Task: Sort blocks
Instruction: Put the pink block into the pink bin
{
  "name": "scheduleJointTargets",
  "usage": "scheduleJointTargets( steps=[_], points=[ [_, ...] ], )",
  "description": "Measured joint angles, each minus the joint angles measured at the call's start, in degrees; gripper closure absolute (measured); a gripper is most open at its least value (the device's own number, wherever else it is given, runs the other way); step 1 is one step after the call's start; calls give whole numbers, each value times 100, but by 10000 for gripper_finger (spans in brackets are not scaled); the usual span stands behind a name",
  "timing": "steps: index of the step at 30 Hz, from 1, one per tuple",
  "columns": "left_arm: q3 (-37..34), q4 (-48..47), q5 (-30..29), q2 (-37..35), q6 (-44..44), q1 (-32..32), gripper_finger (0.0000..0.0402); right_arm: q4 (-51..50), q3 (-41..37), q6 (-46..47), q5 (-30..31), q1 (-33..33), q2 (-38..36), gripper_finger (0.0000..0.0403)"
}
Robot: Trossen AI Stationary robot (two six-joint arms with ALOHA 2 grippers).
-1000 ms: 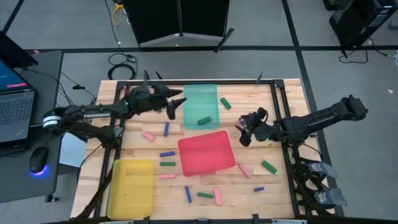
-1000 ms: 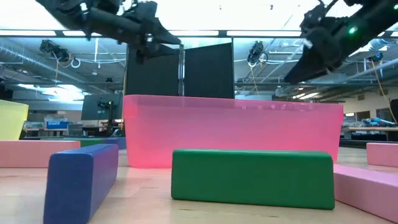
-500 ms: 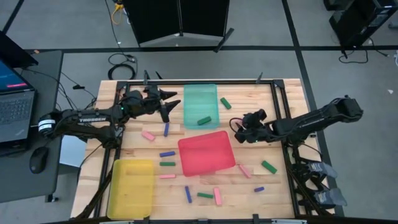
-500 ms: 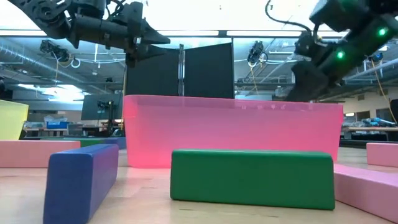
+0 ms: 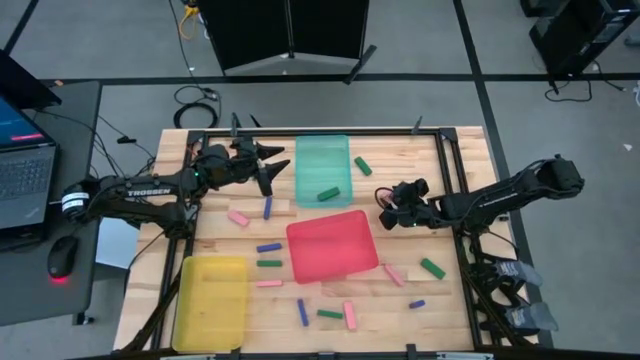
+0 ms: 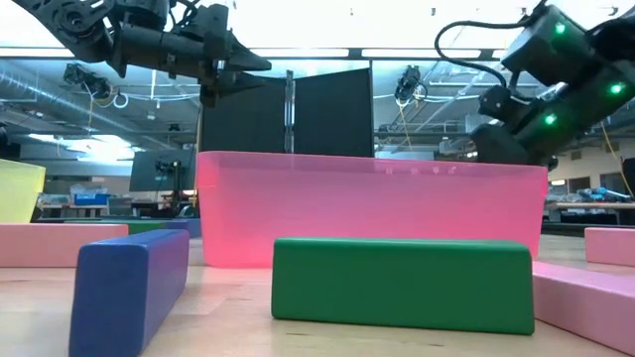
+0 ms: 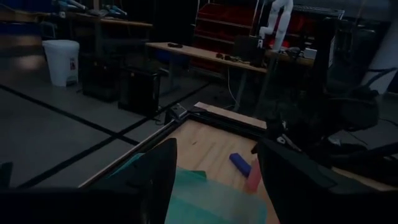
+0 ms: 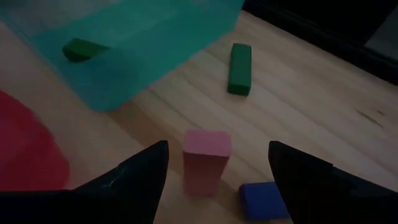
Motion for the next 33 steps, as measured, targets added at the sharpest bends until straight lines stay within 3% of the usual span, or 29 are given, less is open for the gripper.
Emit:
scheduleJointTargets(
  steps=[17,22,29,33],
  points=[
    [0,1,-4,2,-9,6,170,1668,-280,-94,-71,-485,1137,122],
    [0,-1,-4,2,-7,6,170,2089,-280,-94,-105,-528,1412,170],
    [0,-3,-5,2,0,9,170,2317,-278,-50,-94,-527,1464,292],
    [0,-3,-36,2,0,11,170,2393,-278,-135,-33,-523,1416,290]
  ],
)
